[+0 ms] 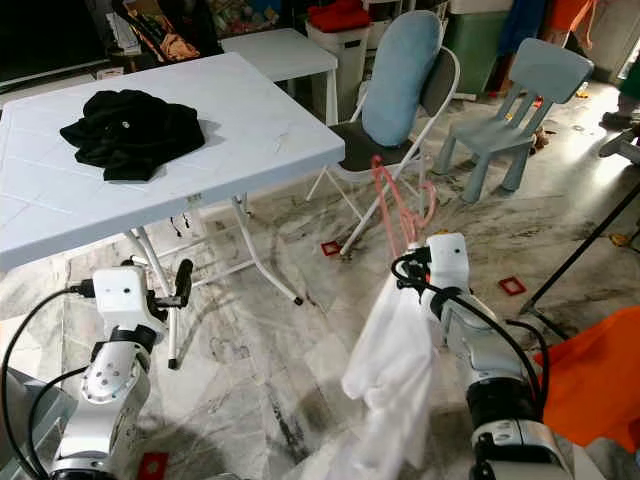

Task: Hang hanger

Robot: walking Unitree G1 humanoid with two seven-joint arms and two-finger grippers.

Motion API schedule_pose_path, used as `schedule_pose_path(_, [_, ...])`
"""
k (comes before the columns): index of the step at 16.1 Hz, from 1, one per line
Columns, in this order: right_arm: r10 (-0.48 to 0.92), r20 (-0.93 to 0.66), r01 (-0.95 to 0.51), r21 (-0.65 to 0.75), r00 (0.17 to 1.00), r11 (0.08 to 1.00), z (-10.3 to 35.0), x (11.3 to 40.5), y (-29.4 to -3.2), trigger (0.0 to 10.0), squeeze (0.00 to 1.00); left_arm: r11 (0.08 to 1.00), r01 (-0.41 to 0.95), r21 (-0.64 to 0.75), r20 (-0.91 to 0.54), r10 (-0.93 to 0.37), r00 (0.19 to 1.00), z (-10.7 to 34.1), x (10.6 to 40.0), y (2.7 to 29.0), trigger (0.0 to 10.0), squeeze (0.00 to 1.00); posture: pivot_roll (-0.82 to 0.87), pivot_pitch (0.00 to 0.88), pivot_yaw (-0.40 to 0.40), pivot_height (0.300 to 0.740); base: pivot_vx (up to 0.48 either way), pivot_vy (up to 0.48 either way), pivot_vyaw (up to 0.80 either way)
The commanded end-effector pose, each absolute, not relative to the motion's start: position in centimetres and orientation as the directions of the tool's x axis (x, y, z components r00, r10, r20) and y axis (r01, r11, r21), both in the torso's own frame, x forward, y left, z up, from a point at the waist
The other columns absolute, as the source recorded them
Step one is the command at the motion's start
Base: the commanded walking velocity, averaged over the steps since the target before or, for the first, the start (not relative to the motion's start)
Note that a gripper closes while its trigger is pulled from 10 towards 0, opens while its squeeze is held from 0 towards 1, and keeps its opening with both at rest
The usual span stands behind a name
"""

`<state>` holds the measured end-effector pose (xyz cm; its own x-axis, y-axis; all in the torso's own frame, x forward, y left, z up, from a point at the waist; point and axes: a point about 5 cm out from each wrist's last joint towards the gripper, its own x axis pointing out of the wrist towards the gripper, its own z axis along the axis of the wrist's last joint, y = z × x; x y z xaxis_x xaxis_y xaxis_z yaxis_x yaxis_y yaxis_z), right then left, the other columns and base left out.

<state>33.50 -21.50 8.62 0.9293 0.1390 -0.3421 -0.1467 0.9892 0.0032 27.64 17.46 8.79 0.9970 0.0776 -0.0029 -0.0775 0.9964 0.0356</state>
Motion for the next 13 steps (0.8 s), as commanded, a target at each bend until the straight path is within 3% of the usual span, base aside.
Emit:
schedule_pose_path(1, [0.128, -0.297, -0.137, -0.009, 0.946, 0.991, 9.9, 34.0, -21.6, 10.0, 0.0, 0.995, -0.095, 0.043, 0.006, 0.095, 0.996, 8.8, 27.7, 17.7, 10.0, 0.0, -0.1, 0.0, 0.024, 0.74, 0.0, 0.0, 0.0])
schedule_pose_path(13, [0.106, -0.343, -0.123, -0.028, 0.933, 0.992, 9.8, 33.9, -21.7, 10.0, 0.0, 0.996, -0.083, 0.046, -0.015, 0.084, 0.996, 8.2, 26.5, 17.4, 10.0, 0.0, -0.09, 0.0, 0.017, 0.74, 0.0, 0.0, 0.0])
